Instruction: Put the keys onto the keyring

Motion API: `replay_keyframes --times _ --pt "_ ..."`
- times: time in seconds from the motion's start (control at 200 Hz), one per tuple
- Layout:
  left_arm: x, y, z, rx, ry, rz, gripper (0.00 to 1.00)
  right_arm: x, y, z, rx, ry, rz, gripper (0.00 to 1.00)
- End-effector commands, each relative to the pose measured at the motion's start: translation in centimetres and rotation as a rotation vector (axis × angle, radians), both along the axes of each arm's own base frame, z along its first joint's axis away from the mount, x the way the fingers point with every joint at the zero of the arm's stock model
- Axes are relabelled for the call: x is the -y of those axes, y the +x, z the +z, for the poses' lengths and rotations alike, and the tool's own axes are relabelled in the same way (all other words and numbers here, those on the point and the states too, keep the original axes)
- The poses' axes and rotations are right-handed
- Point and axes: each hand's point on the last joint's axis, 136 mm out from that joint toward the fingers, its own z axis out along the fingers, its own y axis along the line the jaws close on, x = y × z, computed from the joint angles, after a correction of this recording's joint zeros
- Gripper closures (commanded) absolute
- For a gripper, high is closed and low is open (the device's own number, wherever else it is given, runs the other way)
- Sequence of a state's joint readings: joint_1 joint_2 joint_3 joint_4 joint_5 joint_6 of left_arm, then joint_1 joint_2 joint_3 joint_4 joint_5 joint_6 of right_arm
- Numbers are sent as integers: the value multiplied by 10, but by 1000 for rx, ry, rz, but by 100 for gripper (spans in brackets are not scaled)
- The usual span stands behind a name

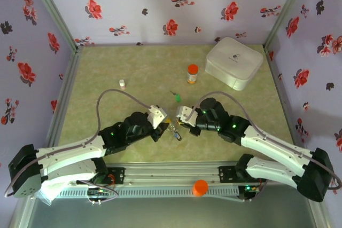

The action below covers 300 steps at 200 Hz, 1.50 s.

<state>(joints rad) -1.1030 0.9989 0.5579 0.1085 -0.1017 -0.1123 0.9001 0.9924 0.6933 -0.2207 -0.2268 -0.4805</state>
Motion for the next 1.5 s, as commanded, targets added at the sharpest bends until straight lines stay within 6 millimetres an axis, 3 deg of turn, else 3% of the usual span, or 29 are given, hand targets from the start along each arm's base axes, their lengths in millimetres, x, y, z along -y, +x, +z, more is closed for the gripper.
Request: replay_keyframes --times 0.0,0.895,1.495 --pt "7 3 16 -42 -52 5 100 -3 4 9 106 -46 18 100" --pt "14 9 16 -143 -84 24 100 -12 19 18 209 -38 -49 100" --pt "12 15 13 -158 -82 71 100 -2 18 16 262 -72 -69 100"
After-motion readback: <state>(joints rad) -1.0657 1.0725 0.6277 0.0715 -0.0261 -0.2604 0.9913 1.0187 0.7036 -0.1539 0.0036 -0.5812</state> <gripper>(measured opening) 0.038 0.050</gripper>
